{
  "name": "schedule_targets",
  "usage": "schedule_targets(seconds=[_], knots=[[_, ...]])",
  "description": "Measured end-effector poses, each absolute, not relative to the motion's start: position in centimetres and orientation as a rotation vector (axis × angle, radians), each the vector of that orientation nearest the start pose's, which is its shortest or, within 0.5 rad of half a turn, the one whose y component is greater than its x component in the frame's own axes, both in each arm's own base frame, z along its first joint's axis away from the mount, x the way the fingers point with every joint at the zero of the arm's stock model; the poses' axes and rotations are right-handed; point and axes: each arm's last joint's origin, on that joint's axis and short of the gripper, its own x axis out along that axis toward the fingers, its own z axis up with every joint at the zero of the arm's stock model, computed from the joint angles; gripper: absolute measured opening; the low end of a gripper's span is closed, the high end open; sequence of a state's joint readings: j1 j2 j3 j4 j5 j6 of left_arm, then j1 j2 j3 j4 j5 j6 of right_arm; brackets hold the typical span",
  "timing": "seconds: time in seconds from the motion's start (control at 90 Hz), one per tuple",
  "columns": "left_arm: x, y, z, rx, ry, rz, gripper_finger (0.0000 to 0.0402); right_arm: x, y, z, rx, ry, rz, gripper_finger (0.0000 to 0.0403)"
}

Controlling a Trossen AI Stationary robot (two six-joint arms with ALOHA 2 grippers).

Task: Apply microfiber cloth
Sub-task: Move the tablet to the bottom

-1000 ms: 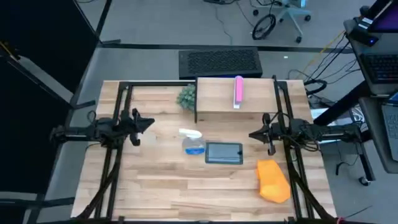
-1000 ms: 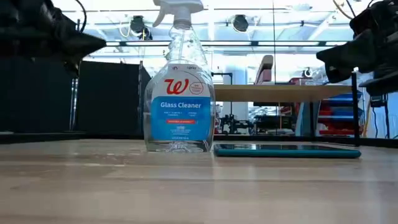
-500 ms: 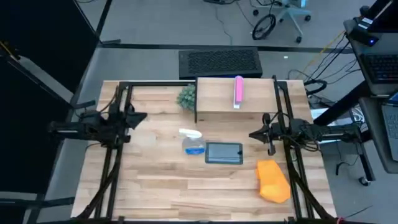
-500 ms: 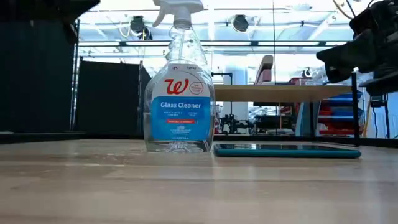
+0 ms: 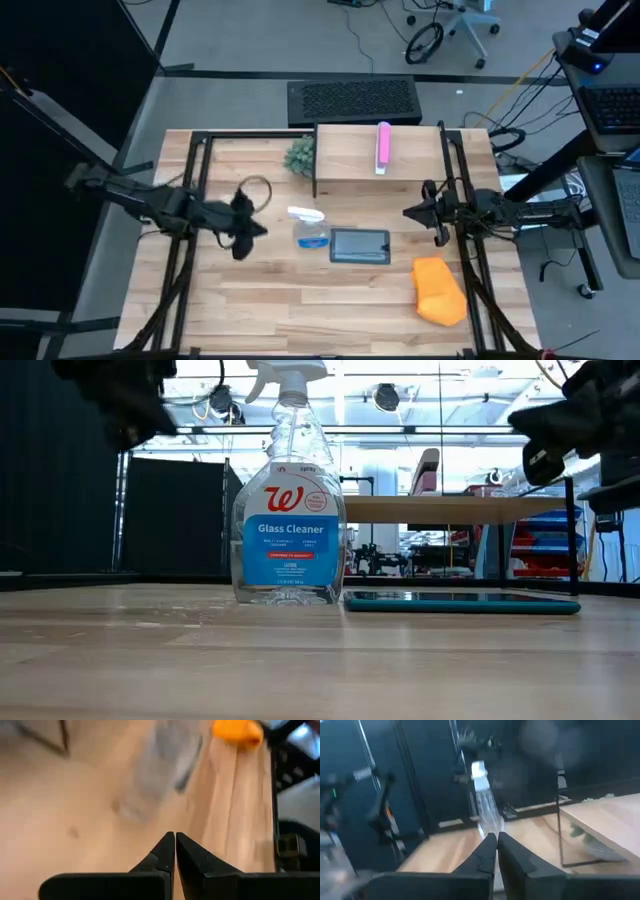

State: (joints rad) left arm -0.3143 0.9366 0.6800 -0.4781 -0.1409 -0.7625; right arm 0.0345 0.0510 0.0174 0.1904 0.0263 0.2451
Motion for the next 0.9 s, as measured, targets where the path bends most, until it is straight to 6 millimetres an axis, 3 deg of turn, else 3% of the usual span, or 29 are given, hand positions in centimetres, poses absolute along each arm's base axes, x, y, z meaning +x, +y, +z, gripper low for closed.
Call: schedule_targets(seconds=[0.189,0.378,0.622,0.778,0.9], knots=[[18.8,-8.0,23.8,-0.777,0.807,0.07,0.0,9.9,0.1,18.6,0.242,-0.183,-0.024,0.0],[21.3,-10.0,22.6,-0.817,0.77,-0.005,0.0,10.9,0.7,18.2,0.246,-0.118,0.001,0.0],[24.9,-11.7,18.7,-0.869,0.767,0.023,0.0,13.1,2.5,18.6,0.247,0.11,0.047,0.0],[26.6,-12.3,16.6,-0.972,0.716,0.095,0.0,14.7,4.2,18.5,0.111,0.322,0.035,0.0],[27.1,-12.3,14.9,-1.04,0.693,0.234,0.0,15.9,5.5,17.3,0.005,0.457,0.029,0.0]])
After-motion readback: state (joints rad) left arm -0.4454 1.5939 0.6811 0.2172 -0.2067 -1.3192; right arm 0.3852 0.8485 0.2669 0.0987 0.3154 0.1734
